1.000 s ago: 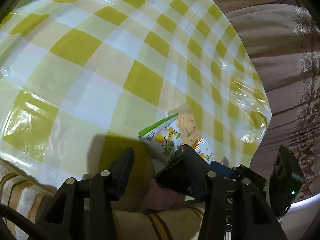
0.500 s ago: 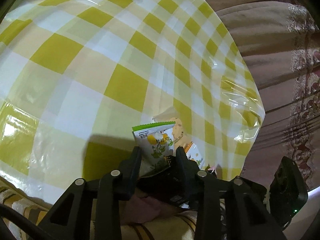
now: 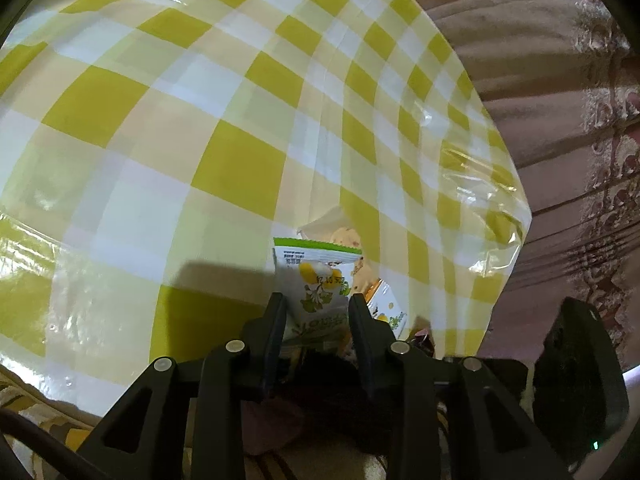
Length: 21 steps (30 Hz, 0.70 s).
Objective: Organize snacks
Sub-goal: 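Grasp the dark chocolate bar with the right tool, then grasp the white-green lemon packet with the left tool while the right tool holds the bar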
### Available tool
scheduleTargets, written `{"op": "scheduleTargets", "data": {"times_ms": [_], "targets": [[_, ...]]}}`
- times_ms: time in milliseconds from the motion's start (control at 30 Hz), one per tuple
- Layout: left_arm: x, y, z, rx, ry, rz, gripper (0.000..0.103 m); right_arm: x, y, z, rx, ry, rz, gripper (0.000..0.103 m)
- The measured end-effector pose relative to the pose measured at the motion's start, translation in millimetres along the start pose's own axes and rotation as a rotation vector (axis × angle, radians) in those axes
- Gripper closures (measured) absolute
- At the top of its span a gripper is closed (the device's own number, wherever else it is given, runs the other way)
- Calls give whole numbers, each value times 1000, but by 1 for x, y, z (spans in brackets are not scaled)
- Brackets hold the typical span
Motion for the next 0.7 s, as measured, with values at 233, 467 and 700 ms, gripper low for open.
{"op": "scheduleTargets", "data": {"times_ms": [233, 467, 700], "targets": [[-3, 5, 6, 0, 20, -6, 47, 5, -11, -7, 68, -25, 36, 80], [-12, -9, 0, 72, -44, 84, 42, 19, -37, 7, 109, 13, 86, 80], [-4, 3, 11, -32, 36, 22, 42, 36, -61, 40, 140, 154, 142, 84]]}}
Point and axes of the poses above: each gripper's, at about its wrist camera, not at the fingertips, and y roughly the way its jaws point, z to its right, x to its underside, the point moved 5 cm from there along y, roughly the way its jaws point, and after that the axes turned 7 degrees about x, right-handed, at the moved point
